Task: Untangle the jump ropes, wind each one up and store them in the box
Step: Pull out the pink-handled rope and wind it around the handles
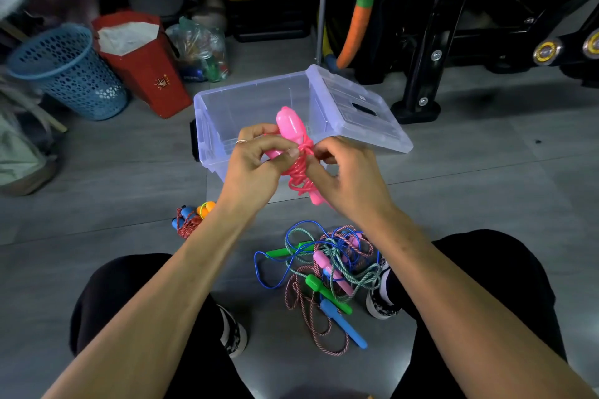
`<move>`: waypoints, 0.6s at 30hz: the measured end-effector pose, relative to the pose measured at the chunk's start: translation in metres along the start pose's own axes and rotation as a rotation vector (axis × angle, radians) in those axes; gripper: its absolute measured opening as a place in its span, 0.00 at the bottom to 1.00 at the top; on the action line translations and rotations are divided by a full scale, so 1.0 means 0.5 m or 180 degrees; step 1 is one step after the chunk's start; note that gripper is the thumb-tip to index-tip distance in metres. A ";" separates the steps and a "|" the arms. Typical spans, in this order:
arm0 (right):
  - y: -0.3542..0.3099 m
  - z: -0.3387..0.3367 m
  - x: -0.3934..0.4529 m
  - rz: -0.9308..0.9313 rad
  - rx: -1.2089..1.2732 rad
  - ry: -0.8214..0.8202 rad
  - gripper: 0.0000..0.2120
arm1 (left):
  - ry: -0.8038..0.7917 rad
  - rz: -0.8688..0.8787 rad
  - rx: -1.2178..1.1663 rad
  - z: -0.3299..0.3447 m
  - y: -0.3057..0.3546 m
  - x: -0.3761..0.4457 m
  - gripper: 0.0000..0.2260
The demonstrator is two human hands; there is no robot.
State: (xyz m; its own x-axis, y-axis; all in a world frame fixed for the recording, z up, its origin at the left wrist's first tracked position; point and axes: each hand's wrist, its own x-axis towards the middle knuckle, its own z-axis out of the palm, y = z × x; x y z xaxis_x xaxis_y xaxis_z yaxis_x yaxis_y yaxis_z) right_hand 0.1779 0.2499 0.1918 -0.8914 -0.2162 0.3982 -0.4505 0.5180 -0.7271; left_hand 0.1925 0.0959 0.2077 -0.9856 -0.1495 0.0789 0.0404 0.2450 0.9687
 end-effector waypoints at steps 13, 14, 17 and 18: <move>-0.027 0.021 -0.017 -0.0438 -0.0141 -0.0283 0.07 | 0.0779 -0.0748 0.0128 -0.013 0.009 0.011 0.11; -0.029 0.023 -0.018 -0.0443 -0.0122 -0.0275 0.06 | 0.0893 -0.0645 0.0344 -0.012 0.005 0.015 0.09; -0.031 0.020 -0.019 -0.0376 0.0040 -0.0136 0.05 | 0.1040 -0.0553 0.0681 -0.014 -0.003 0.026 0.08; -0.032 0.017 -0.019 -0.0329 0.0148 -0.0096 0.05 | 0.1042 -0.0500 0.0734 -0.016 -0.005 0.029 0.07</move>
State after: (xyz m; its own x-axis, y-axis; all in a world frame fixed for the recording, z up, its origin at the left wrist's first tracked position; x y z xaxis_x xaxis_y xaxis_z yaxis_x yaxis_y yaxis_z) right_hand 0.1931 0.2368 0.1951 -0.8409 -0.2916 0.4560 -0.5412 0.4529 -0.7085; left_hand 0.1793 0.0857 0.2082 -0.8713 -0.4890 0.0413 -0.1803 0.3972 0.8999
